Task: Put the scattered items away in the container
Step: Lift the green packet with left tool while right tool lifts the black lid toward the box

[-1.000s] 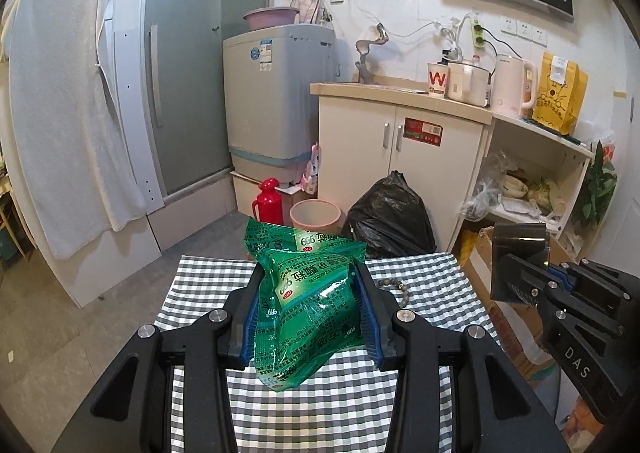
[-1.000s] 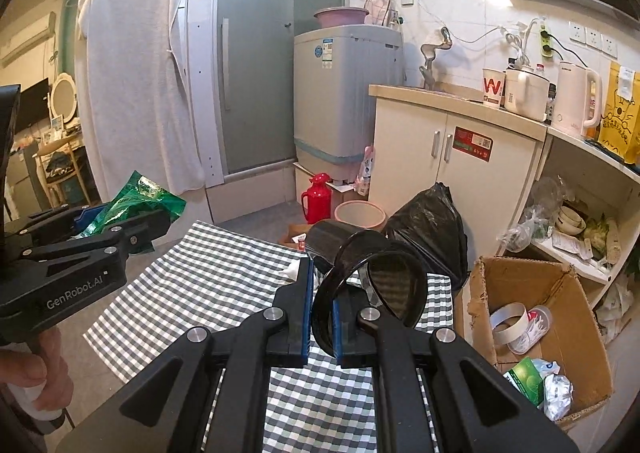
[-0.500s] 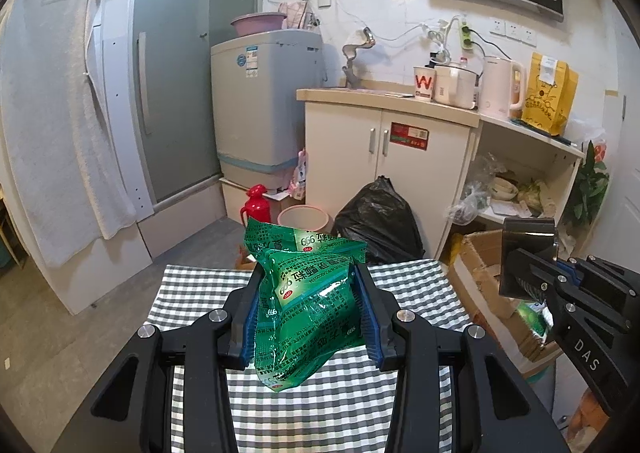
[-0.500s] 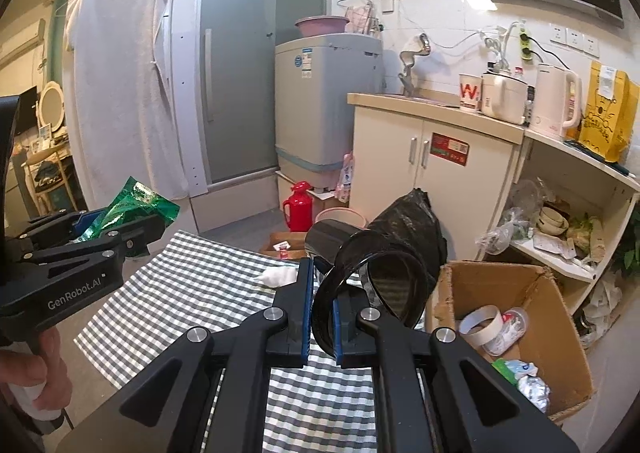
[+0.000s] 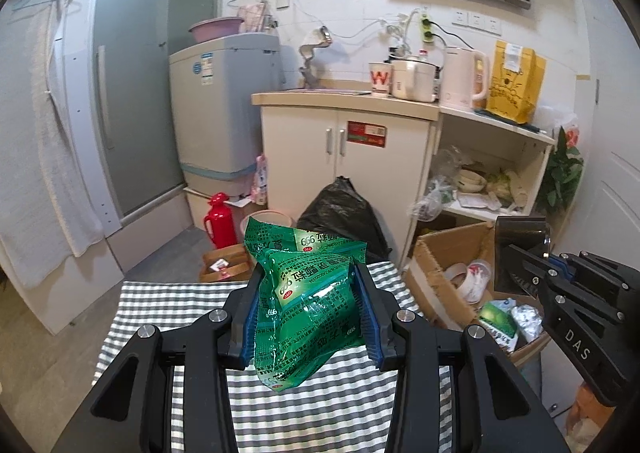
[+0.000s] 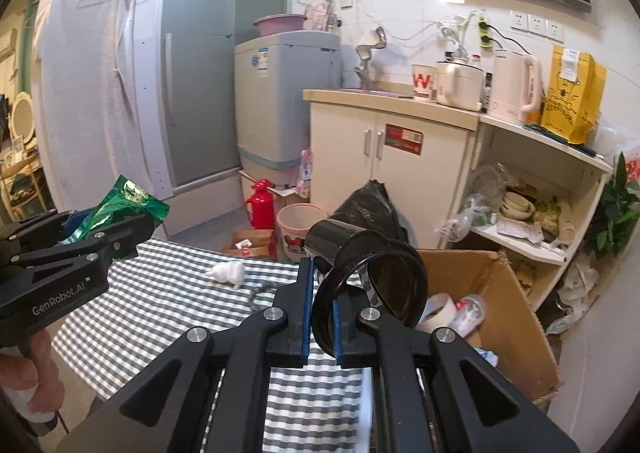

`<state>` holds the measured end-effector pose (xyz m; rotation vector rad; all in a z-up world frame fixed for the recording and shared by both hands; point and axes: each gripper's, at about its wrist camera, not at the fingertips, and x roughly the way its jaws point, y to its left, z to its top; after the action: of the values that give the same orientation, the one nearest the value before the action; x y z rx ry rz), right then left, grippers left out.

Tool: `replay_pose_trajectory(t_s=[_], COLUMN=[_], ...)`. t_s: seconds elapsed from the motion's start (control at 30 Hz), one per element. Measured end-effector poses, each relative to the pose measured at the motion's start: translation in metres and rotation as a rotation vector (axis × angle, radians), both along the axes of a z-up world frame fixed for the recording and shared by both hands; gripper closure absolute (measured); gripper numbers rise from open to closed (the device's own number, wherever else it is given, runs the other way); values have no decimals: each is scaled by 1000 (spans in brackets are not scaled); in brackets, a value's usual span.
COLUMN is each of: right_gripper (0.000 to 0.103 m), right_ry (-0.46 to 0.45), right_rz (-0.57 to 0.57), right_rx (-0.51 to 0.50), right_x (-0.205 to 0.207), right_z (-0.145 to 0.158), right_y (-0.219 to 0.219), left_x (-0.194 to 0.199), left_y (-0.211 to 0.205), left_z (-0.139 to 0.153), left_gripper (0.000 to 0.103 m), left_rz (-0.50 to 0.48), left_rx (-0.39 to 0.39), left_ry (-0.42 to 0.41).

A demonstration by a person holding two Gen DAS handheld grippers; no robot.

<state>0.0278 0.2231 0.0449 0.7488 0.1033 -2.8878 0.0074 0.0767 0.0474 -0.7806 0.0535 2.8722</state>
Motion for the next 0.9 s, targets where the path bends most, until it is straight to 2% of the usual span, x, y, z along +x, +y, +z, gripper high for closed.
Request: replay_pose_trajectory(t_s=[0.53,0.9], right_gripper=[96,96], right_ry=[-16,-38], right_rz=[-141,-203], right_rx=[13,32], right_x=[-5,-7], right_z=[3,-6], right_y=[71,105], left_x=[-26,-41], left_y=[67,97], left_z=[0,-8], left_gripper=[61,61], left_rz=[-129,-185], left_rx=[8,36], left_ry=[-18,-42])
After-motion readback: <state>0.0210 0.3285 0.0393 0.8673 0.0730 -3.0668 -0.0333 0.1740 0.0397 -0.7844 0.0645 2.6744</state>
